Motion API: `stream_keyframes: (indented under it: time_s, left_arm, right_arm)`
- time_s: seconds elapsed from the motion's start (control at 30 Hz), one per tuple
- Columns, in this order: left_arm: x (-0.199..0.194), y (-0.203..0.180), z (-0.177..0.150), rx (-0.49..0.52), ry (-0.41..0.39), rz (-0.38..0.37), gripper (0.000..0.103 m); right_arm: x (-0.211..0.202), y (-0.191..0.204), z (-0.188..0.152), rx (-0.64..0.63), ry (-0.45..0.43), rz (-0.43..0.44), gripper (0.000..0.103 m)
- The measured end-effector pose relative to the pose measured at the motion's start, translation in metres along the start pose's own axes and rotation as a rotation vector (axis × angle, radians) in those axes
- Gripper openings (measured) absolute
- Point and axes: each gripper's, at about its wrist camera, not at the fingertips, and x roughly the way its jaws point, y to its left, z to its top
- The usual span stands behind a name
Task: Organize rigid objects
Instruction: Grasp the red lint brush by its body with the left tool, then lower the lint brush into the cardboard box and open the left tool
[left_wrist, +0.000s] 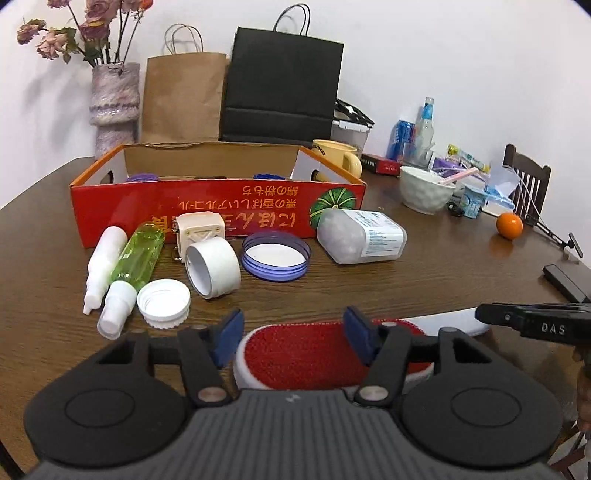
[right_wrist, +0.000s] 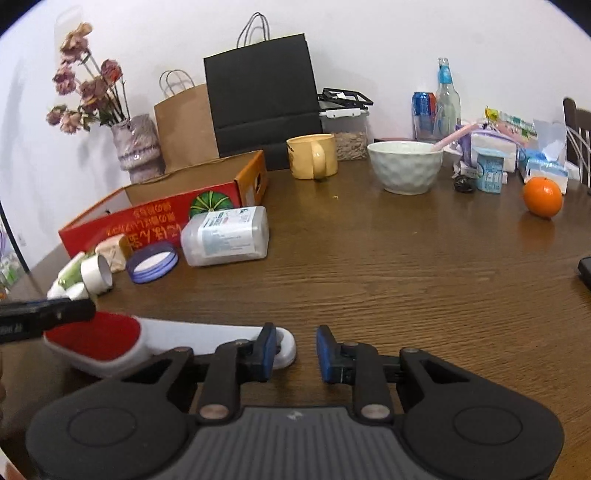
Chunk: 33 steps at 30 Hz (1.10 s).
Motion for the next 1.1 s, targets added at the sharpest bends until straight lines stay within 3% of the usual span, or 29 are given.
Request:
stream_keyframes:
  time_s: [0.17,0.37,0.47,0.67,0.87,1.1]
  left_arm:
    - [0.000,0.005,-0.002,-0.099,0.010,-0.002,0.063]
    - [0.000,0.017,0.002,-0.218,0.076,-0.017,0.062]
    - [-0.011,0.017,-0.003,-0.243,0.055,-0.022,0.052]
    - [-0.051,0.012,0.003,-0.234,-0.033,-0.028,0.050]
    - [-0.094,0.016,0.061,-0.211,-0.214,-0.061,0.050]
    - [-0.084,0.053,0.151,-0.259,-0.272,-0.050,0.049]
  right_arm:
    - [0.003,-0.005,0.000,0.060,0.001,0.045,0.012]
    - [0.001,-0.001,-0.002,0.073,-0.007,0.045,0.012]
    - [-0.007,0.000,-0.009,0.079,-0.025,0.023,0.012]
    - [-0.044,0.015,-0.008,0.064,-0.109,0.025,0.012]
    - [-0.084,0.037,0.044,0.017,-0.277,0.068,0.012]
    - [-0.061,0.066,0.139,-0.015,-0.370,0.148,0.012]
